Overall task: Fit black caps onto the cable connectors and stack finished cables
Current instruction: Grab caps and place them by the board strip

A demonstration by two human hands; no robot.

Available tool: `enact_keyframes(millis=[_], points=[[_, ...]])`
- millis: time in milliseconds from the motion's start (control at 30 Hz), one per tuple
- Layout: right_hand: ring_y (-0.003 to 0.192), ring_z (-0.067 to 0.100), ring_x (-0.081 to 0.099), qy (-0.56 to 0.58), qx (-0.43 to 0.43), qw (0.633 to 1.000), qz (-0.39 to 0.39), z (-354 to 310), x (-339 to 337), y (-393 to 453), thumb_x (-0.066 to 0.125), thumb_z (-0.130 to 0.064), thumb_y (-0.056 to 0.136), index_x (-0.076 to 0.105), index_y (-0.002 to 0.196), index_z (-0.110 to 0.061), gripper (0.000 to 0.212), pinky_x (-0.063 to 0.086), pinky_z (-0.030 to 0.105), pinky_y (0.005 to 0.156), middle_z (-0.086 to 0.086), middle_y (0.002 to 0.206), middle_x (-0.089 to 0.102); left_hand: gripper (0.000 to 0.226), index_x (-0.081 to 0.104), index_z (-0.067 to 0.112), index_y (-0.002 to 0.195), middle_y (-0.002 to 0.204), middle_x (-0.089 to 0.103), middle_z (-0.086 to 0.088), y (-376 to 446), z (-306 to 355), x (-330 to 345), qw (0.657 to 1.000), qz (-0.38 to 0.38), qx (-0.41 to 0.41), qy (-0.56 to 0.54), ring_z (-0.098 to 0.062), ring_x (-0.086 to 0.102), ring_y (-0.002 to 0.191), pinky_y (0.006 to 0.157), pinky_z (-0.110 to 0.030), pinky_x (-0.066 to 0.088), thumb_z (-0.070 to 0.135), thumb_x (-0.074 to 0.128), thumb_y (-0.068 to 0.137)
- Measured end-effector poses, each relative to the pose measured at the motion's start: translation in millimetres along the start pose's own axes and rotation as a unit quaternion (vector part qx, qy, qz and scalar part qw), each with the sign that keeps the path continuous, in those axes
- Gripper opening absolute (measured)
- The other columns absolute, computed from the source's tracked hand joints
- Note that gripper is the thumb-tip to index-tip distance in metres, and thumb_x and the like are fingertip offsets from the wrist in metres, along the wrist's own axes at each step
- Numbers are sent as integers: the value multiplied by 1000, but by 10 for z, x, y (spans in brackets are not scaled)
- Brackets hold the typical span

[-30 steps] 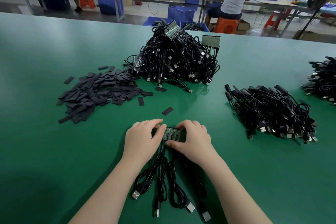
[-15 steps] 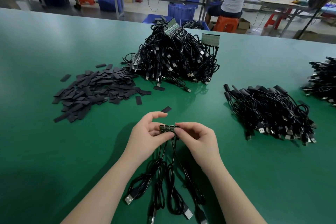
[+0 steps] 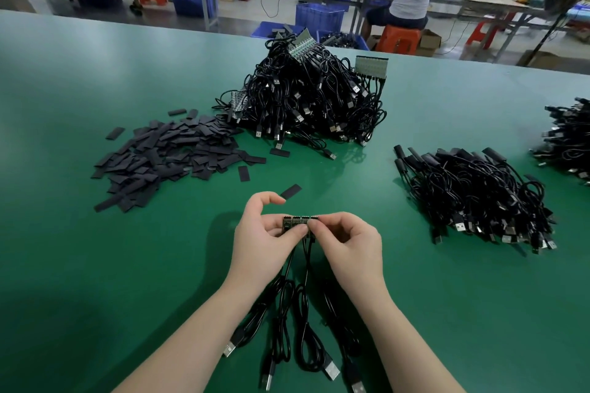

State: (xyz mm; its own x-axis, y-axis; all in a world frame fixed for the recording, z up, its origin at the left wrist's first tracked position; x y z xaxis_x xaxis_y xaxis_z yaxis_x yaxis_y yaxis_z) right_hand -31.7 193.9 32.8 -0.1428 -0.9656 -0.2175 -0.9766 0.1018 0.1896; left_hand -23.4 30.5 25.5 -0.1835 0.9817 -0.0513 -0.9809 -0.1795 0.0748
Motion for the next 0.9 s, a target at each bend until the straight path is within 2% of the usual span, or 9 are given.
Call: enact_keyframes(millis=[433,567,800,900], points=[[67,-1,65,6,16,1000,26,36,9,-42,77,-15,84,71,72,-27,17,46,8,62,-16,73,72,50,38,31,91,76,74,12,-73,87,-8,997,62,27,41,-7,70,68,62,-14,51,8,79,77],[71,0,66,23,9,999,38,9,-11,-86,75,-16,86,72,76,-27,15,47,8,65,-15,76,73,48,39,30,95,80,75,9,-14,81,-12,999,28,8,26,-10,71,71,66,-16,52,11,79,78],[76,5,68,74,42,996,4,52,38,-43,73,-12,88,72,84,-19,8,50,13,70,-7,82,74,44,46,31,98,86,76,2,30,8,-10,1000,-10,-6,-28,-17,73,80,76,-22,55,11,80,78],[76,7,69,87,54,995,-10,66,32,-37,75,-12,86,75,86,-23,11,52,15,69,-4,82,76,43,48,33,99,87,76,1,48,-23,-22,999,-19,-4,-42,-16,73,82,74,-18,54,11,79,79]])
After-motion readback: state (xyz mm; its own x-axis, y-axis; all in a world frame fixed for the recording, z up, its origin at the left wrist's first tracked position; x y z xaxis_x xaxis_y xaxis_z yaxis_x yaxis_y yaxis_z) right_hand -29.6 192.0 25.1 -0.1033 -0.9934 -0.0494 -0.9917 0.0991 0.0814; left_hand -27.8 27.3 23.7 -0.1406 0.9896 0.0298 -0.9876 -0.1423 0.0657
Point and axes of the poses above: each hand's wrist, its own y-axis towards the middle knuckle, its own x-axis out of the palm, z = x × y, the point moved 8 cm from there along y, towards the middle knuckle
